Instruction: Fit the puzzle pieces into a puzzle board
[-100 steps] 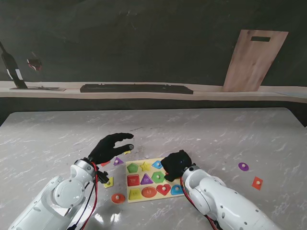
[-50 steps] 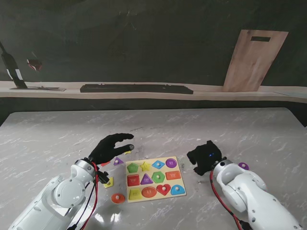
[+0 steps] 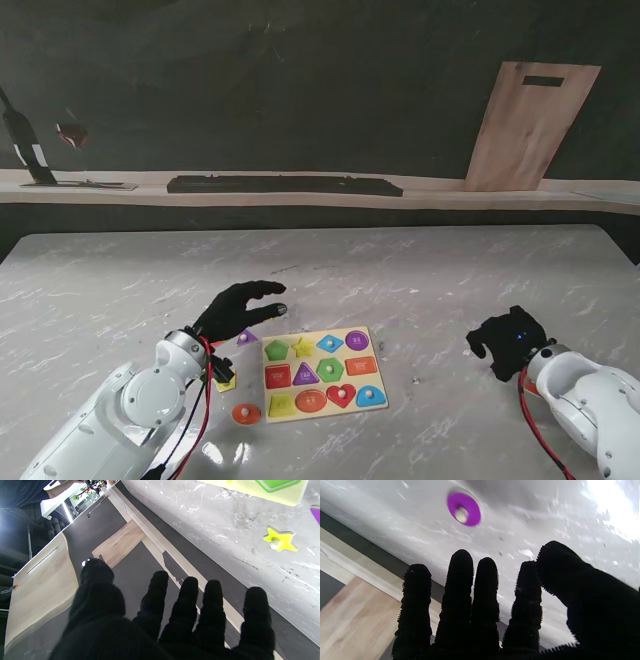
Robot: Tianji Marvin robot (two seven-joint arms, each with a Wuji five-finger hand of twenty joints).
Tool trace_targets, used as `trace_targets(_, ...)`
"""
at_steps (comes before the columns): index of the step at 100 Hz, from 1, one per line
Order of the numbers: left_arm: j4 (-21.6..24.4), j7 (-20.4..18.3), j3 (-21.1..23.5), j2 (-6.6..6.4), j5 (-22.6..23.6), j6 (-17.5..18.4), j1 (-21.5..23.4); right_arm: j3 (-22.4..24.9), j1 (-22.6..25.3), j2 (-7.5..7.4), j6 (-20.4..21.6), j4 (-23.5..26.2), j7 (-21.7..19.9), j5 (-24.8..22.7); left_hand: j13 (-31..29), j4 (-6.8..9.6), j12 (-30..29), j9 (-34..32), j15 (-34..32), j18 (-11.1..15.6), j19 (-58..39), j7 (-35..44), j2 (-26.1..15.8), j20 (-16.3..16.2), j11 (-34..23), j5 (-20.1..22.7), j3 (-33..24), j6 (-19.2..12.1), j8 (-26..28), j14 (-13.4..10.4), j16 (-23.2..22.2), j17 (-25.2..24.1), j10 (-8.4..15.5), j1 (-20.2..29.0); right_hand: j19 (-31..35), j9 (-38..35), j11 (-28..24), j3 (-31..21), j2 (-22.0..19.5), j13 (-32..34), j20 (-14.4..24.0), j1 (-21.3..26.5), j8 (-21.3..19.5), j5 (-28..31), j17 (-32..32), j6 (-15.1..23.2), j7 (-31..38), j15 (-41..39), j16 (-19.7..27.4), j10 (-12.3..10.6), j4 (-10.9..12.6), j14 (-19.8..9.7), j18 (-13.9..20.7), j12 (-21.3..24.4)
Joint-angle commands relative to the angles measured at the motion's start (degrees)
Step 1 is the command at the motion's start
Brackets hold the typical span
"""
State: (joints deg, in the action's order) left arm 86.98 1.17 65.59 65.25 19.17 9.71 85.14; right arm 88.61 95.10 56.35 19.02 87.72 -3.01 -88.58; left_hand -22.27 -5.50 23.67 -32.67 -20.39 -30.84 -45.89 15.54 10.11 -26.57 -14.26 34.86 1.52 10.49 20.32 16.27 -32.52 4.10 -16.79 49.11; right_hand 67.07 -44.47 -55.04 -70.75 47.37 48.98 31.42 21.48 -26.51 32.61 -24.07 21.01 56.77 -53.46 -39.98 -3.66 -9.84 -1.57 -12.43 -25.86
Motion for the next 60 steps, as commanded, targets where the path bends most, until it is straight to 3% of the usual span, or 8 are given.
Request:
trace_targets(1, 0.04, -0.30, -0.21, 0.05, -0.26, -0.28, -0.18, 0.99, 1.42, -1.21, -0.53, -1.28, -0.24, 1.03, -0.70, 1.90, 0.50, -0.46, -1.26, 9.59, -1.04, -0.18, -1.68, 0.14, 0.00, 1.07, 0.49, -1.16, 0.58, 0.32, -1.08, -0.75, 0.20, -0.35, -0.50, 0.61, -0.27, -2.92, 2.79, -0.32, 0.76, 1.38, -1.06, -1.53, 0.06, 2.65, 0.90, 0.66, 0.31, -1.42, 1.29, -1.09, 0.62, -0.52)
trace_targets(16, -0.05, -0.42, -0.35, 0.03, -0.24, -0.46, -0.29, 3.03, 2.69, -1.51, -2.07, -3.36, 3.06, -0.56, -0.63, 1.90, 0.49, -0.43, -1.22, 9.59, -1.05, -0.16, -1.73, 0.12, -0.01, 1.06, 0.50, -1.19, 0.59, 0.41, -1.07, -0.79, 0.20, -0.38, -1.10, -0.10, -0.42, -3.73, 5.98, 0.32, 0.75, 1.31, -1.72, -0.77, -0.04, 4.05, 1.92, 1.16, 0.56, -2.10, 0.55, -1.57, 0.76, -0.57)
trace_targets(60, 0.21, -0.14, -0.13, 0.01, 0.31, -0.46, 0.02, 3.06, 0.87, -2.35, -5.30, -9.76, 7.00, -1.66, -0.63, 1.91, 0.47, -0.40, -1.24, 9.50, -1.07, -0.15, -1.69, 0.08, 0.04, 1.16, 0.48, -1.10, 0.58, 0.42, -1.09, -0.78, 0.05, -0.33, -1.88, -1.61, -0.70, -4.90, 6.92, 1.59, 0.54, 2.80, -2.62, -0.57, -0.96, 5.97, 3.14, 1.40, 0.61, -3.48, 0.14, -2.37, 1.26, -0.62)
